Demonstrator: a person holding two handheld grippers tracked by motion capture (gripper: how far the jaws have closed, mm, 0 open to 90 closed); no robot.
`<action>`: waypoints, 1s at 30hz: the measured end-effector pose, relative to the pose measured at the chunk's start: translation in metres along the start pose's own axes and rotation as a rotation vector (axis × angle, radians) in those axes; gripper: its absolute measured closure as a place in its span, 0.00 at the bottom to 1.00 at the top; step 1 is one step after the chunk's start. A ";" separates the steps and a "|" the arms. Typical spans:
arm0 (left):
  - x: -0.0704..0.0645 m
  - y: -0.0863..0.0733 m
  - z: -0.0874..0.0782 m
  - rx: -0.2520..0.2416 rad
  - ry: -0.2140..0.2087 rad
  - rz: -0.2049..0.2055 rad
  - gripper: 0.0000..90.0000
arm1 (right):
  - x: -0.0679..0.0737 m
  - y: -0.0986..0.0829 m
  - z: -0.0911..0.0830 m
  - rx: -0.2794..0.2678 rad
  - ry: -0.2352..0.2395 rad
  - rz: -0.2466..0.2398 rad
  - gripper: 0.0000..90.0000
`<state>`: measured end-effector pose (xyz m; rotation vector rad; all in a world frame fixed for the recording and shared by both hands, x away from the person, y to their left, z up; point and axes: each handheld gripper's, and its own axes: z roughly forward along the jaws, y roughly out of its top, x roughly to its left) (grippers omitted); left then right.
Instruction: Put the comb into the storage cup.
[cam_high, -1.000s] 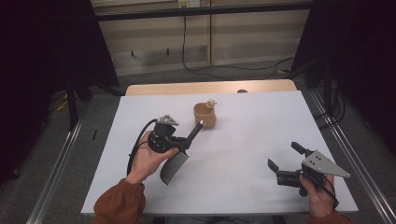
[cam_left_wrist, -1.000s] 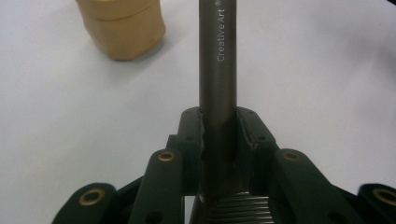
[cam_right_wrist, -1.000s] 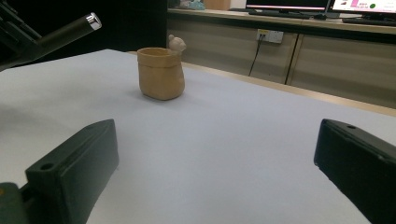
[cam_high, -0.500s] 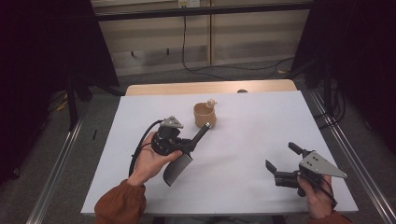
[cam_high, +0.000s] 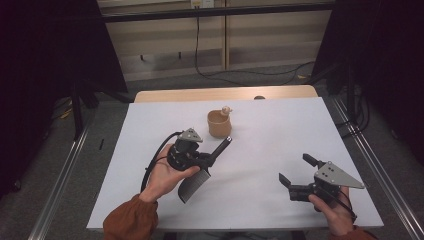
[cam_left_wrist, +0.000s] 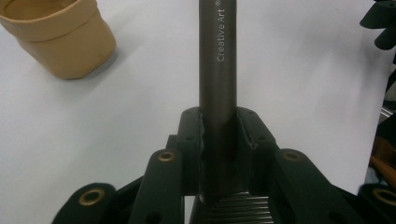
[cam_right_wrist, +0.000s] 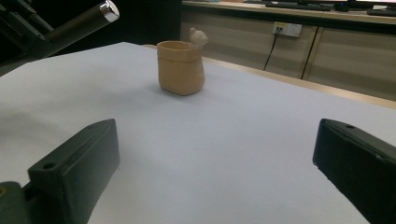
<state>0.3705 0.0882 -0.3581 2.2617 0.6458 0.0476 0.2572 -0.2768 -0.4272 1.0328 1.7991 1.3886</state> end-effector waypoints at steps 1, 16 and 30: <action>-0.001 0.000 0.001 0.001 -0.003 0.004 0.81 | 0.001 0.000 0.001 0.000 0.006 -0.005 0.00; -0.017 0.005 0.006 0.026 -0.043 0.078 0.81 | 0.013 0.017 0.011 0.075 0.151 0.009 0.00; -0.033 0.007 0.018 0.126 -0.088 0.152 0.81 | 0.021 0.045 0.024 0.207 0.314 -0.052 0.02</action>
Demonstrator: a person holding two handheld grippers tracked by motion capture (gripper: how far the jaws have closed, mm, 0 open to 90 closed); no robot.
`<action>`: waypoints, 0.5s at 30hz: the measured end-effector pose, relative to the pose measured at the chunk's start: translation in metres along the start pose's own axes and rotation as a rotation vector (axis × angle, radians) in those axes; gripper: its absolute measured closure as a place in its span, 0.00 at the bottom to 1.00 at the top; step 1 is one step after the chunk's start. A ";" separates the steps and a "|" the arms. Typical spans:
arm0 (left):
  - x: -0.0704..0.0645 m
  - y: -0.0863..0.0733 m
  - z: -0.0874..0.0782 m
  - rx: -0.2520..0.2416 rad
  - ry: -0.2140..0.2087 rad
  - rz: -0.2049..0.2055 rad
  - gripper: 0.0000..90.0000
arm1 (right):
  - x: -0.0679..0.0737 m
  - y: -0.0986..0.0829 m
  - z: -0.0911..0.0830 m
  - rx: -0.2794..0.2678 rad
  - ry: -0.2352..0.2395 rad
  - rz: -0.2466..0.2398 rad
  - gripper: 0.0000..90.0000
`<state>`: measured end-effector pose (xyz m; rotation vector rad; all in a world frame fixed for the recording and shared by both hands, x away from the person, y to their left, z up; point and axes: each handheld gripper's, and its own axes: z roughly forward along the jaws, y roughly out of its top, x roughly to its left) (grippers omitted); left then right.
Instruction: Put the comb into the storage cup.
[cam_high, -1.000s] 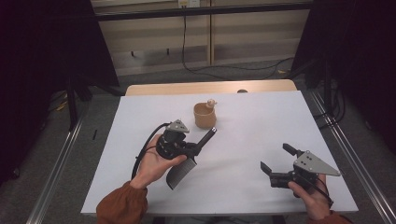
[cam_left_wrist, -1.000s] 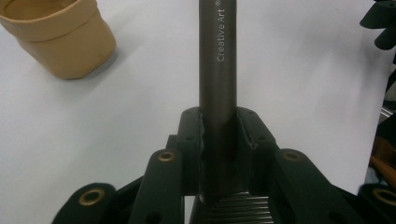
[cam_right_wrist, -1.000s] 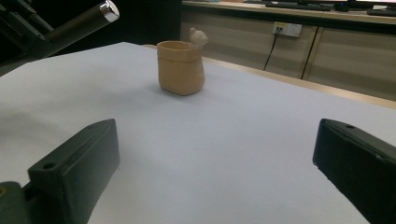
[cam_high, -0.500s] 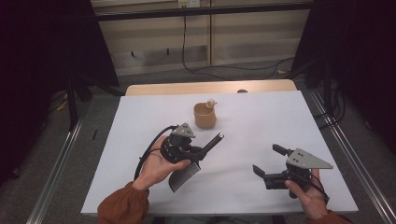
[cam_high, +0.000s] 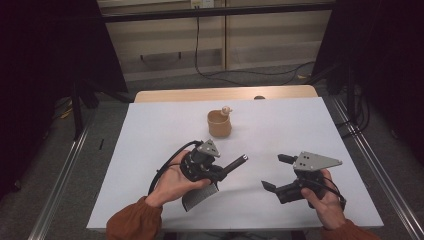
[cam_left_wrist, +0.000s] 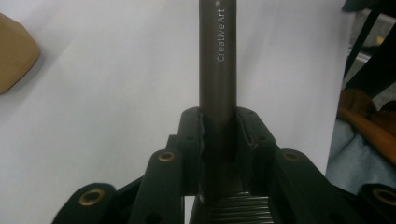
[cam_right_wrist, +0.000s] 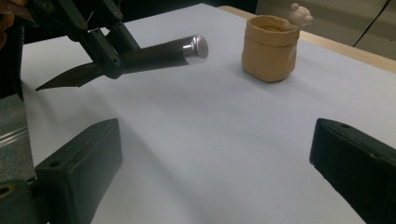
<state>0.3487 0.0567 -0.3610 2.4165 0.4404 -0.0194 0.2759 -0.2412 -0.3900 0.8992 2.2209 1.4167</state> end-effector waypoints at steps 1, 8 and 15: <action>0.001 0.000 0.001 0.009 -0.004 0.007 0.81 | -0.002 0.002 -0.002 0.013 0.004 0.003 0.02; -0.001 0.003 0.005 0.043 -0.044 0.032 0.81 | -0.009 0.006 -0.001 0.135 0.072 0.019 0.03; -0.004 0.008 0.006 0.049 -0.052 0.046 0.81 | -0.003 0.009 0.011 0.216 0.083 -0.067 0.03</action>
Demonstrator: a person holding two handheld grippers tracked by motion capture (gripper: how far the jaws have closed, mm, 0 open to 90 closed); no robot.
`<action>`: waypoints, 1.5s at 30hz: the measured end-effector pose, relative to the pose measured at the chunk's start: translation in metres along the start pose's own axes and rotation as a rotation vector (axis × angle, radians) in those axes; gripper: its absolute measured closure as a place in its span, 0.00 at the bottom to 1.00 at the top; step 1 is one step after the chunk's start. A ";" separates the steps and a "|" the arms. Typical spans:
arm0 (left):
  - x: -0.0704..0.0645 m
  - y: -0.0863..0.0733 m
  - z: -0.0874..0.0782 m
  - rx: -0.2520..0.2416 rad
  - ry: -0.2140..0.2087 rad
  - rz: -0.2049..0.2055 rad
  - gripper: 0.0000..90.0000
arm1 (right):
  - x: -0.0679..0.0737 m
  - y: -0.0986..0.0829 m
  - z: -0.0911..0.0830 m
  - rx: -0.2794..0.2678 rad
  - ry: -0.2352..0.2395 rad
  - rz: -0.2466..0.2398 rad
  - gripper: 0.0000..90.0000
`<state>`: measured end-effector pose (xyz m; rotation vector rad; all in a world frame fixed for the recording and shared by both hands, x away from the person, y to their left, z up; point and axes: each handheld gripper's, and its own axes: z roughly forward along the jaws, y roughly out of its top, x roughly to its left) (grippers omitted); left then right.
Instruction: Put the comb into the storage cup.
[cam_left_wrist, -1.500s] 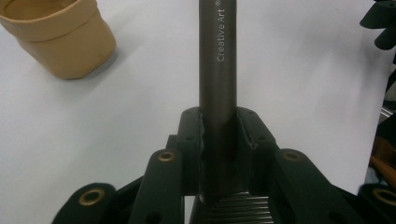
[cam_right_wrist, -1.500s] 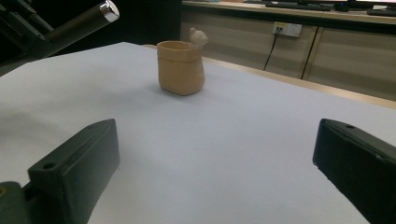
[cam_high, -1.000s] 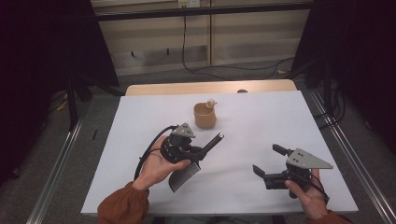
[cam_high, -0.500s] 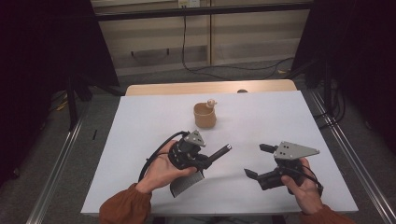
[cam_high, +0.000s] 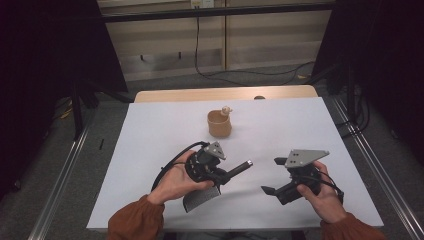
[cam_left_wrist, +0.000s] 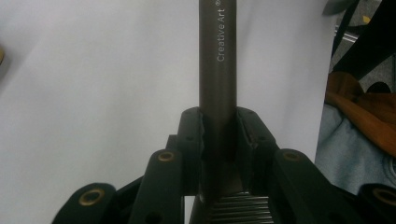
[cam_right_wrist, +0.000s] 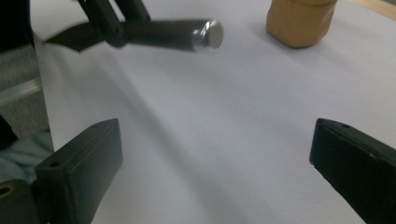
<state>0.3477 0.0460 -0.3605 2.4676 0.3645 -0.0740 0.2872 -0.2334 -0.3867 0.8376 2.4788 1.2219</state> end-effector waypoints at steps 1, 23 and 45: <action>0.001 0.000 0.000 0.010 0.012 0.004 0.81 | 0.001 0.000 0.002 0.016 0.005 -0.009 0.04; -0.002 0.002 0.004 0.097 0.021 0.053 0.81 | 0.002 0.017 0.019 0.171 0.234 -0.103 0.14; -0.003 0.007 0.020 0.216 -0.030 0.082 0.81 | -0.008 0.054 0.048 0.372 0.332 -0.215 0.28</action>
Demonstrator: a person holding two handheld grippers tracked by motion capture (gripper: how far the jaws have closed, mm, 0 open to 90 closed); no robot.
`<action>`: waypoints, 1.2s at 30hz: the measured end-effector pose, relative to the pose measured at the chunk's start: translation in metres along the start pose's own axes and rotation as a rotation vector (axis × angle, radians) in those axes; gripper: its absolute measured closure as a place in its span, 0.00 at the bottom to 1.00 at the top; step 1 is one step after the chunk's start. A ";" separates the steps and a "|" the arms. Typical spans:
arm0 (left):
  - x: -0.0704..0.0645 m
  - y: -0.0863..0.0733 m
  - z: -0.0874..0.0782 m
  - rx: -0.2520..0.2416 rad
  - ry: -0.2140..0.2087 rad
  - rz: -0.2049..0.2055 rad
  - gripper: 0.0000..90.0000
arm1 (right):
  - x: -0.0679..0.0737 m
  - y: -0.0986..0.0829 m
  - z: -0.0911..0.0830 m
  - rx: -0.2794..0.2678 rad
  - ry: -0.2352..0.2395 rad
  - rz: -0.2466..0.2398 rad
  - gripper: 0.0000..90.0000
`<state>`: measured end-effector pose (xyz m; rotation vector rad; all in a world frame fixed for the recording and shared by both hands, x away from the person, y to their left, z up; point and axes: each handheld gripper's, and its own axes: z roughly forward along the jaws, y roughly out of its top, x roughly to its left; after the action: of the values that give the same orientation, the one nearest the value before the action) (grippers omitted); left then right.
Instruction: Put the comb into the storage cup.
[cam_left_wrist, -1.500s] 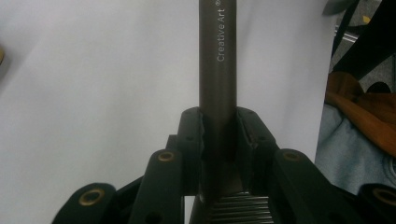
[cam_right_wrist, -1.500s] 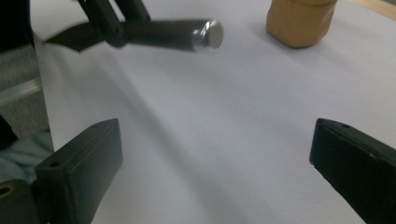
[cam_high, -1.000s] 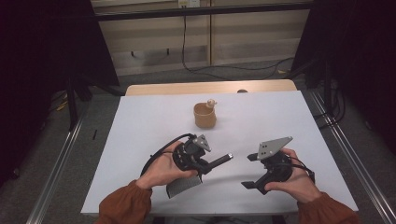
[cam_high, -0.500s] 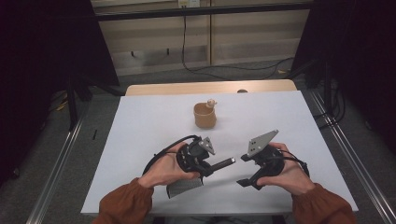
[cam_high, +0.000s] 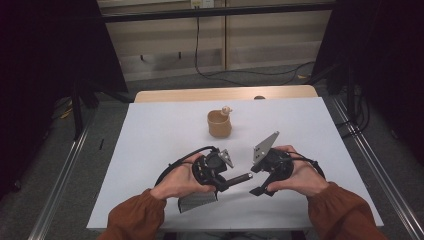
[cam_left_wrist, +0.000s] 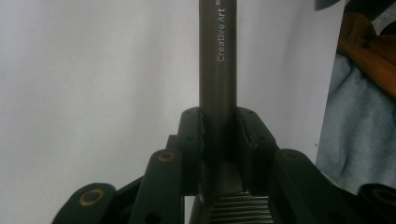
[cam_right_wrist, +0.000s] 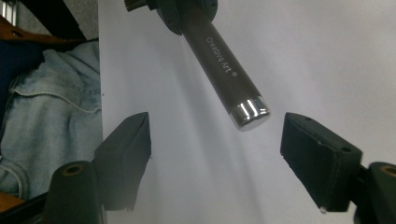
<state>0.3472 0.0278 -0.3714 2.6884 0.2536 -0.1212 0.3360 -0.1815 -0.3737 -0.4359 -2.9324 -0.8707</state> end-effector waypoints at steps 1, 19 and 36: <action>0.000 0.000 0.000 -0.001 0.000 0.007 0.81 | 0.000 0.002 0.001 0.011 0.004 -0.002 0.28; -0.003 0.001 0.003 0.002 -0.018 0.028 0.81 | -0.004 0.025 0.013 0.098 0.043 -0.112 0.61; -0.002 -0.001 0.001 -0.042 -0.068 0.009 0.81 | -0.006 0.027 0.019 0.103 0.065 -0.164 0.74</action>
<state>0.3453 0.0283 -0.3729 2.6380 0.2208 -0.2014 0.3494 -0.1516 -0.3760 -0.1603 -2.9678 -0.7286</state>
